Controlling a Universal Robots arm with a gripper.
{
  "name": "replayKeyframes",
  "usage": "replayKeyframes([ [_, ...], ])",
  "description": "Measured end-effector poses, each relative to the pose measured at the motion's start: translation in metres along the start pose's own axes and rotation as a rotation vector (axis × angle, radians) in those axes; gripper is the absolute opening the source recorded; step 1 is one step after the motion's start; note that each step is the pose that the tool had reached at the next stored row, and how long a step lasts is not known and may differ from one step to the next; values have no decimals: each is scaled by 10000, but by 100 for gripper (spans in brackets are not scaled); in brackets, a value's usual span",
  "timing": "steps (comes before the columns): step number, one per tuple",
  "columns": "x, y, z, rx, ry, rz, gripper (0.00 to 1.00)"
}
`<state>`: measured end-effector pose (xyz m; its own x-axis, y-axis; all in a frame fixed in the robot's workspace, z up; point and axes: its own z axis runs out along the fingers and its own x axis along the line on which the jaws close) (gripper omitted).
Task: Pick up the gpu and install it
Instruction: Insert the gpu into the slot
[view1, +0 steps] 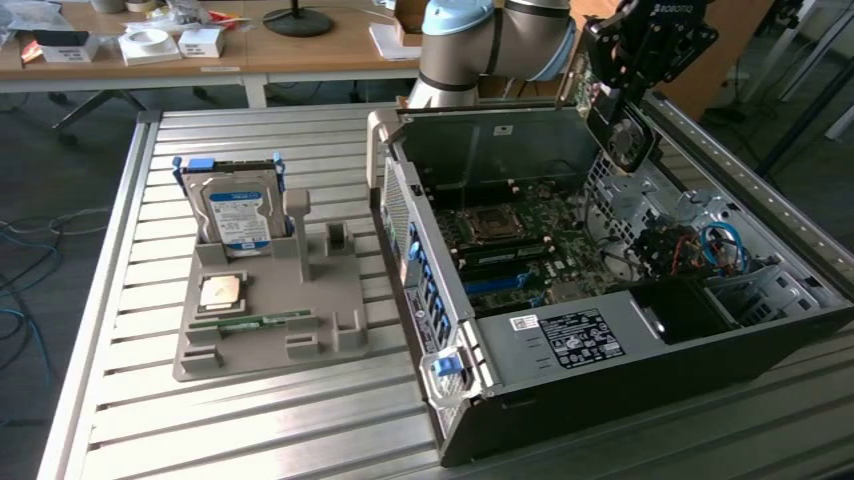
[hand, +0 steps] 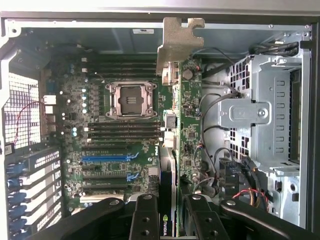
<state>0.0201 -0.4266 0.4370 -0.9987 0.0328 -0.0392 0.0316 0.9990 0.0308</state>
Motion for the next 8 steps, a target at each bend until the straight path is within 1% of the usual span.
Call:
replayKeyframes([
  [4,0,0,0,-7,5,-171,26],
  [8,0,0,0,-17,14,-451,26],
])
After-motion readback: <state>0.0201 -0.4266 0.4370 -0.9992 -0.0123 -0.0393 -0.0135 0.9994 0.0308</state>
